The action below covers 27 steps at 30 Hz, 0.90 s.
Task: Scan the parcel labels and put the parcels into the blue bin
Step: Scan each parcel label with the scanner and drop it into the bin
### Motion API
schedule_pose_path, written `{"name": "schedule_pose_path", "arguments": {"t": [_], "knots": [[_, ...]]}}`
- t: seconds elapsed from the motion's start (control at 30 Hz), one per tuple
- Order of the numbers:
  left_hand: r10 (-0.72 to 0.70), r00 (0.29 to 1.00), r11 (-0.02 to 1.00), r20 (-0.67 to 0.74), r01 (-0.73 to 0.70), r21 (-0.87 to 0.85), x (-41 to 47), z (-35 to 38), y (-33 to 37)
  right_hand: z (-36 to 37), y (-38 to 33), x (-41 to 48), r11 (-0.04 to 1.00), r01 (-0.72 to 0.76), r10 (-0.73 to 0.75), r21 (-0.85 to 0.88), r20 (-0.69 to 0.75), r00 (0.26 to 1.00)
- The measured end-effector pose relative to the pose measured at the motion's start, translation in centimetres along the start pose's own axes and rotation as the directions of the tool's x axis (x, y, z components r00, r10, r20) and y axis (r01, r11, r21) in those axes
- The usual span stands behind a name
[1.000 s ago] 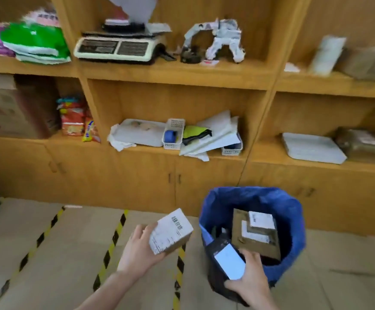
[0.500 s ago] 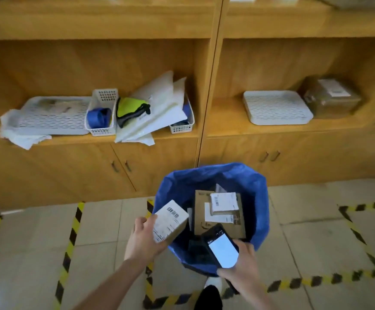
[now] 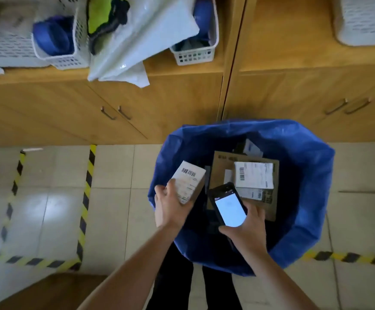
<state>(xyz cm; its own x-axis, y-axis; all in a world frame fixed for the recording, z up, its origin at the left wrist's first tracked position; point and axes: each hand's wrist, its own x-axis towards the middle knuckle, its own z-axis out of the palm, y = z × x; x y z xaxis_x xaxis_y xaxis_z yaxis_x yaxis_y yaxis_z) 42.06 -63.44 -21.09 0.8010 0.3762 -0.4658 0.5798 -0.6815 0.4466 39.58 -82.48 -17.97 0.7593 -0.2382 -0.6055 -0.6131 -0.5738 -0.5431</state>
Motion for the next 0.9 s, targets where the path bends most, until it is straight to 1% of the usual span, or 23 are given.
{"name": "schedule_pose_path", "arguments": {"t": [0.13,0.27,0.33,0.43,0.57,0.73,0.8,0.9], "knots": [[0.036,0.999,0.999,-0.015,-0.036,0.038,5.4,5.5,-1.6,3.9,1.9,4.9,0.995,-0.061,0.065,0.082,-0.049,0.997],[0.054,0.998,0.992,0.042,-0.058,0.109,9.8,10.4,-3.4,7.3,3.6,8.6,0.99,-0.095,0.104,0.102,-0.079,0.991],[0.04,0.997,0.993,0.064,-0.046,0.107,11.7,12.6,-4.1,8.7,4.3,10.0,0.99,-0.091,0.101,0.106,-0.097,0.99],[0.013,0.997,0.997,0.082,-0.019,0.078,14.1,15.2,-4.7,10.4,5.1,11.4,0.992,-0.053,0.066,0.114,-0.113,0.991],[0.09,0.992,0.993,0.093,-0.096,0.066,16.8,17.7,-4.8,12.0,5.8,12.8,0.997,0.021,-0.01,0.078,-0.138,0.99],[0.111,0.988,0.993,0.103,-0.116,0.035,18.9,19.4,-5.5,12.9,6.2,14.4,0.999,0.052,-0.049,0.012,-0.186,0.981],[0.129,0.98,0.991,0.151,-0.133,0.017,19.2,19.8,-6.0,13.1,6.2,14.8,0.999,0.052,-0.049,0.012,-0.199,0.979],[0.166,0.942,0.982,0.293,-0.185,0.04,19.3,20.1,-6.7,13.1,6.4,14.9,0.999,0.046,-0.041,0.016,-0.215,0.976]]}}
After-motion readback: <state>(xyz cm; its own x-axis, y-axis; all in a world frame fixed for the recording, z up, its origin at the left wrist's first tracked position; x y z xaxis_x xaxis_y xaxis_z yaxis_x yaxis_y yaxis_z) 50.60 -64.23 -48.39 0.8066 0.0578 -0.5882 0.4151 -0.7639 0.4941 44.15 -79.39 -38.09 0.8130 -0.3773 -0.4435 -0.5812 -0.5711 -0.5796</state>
